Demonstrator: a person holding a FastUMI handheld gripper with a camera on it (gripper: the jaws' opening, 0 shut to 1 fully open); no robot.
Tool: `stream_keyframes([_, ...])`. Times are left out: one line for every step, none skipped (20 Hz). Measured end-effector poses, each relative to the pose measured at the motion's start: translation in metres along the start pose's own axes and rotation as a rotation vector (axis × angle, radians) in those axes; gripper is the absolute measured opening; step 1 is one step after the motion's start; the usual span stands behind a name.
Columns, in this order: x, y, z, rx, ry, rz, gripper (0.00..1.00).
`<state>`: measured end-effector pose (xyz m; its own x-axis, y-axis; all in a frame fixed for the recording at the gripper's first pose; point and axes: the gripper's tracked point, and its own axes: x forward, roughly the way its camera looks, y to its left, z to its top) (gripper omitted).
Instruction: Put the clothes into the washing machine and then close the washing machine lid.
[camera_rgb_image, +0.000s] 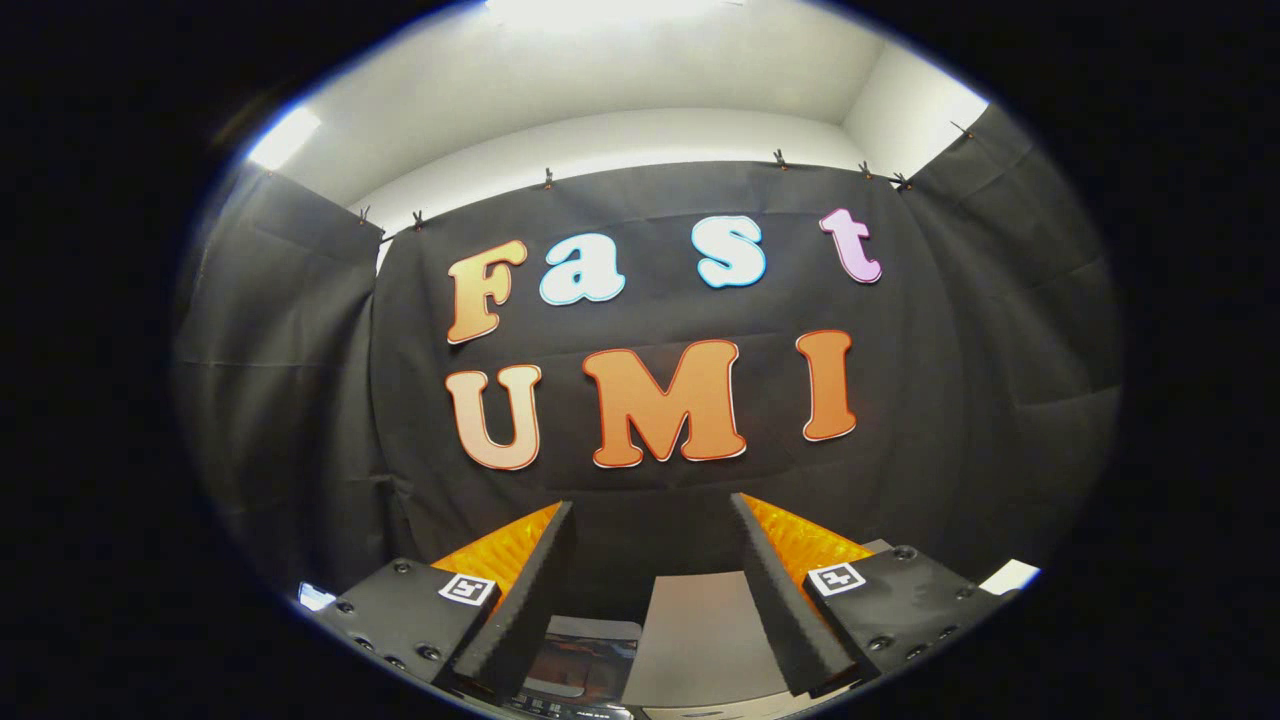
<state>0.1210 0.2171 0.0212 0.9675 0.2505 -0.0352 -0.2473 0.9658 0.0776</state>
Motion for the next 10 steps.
stream_keyframes([-0.001, -0.006, -0.001, 0.001, -0.002, -0.01, 0.98])
stream_keyframes([-0.003, -0.01, -0.001, 0.001, -0.004, -0.017, 0.98])
stream_keyframes([-0.004, -0.014, 0.0, 0.001, -0.008, -0.021, 0.98])
stream_keyframes([-0.005, -0.019, 0.001, 0.0, -0.011, -0.029, 0.98])
stream_keyframes([-0.005, -0.023, 0.002, -0.002, -0.014, -0.035, 0.98])
stream_keyframes([-0.004, -0.026, 0.004, -0.006, -0.019, -0.04, 0.98])
stream_keyframes([-0.004, -0.028, 0.005, -0.01, -0.022, -0.045, 0.98])
stream_keyframes([-0.006, -0.031, 0.004, -0.012, -0.023, -0.049, 0.98])
stream_keyframes([-0.006, -0.031, 0.002, -0.013, -0.02, -0.05, 0.98])
stream_keyframes([-0.006, -0.031, 0.0, -0.012, -0.015, -0.05, 0.98])
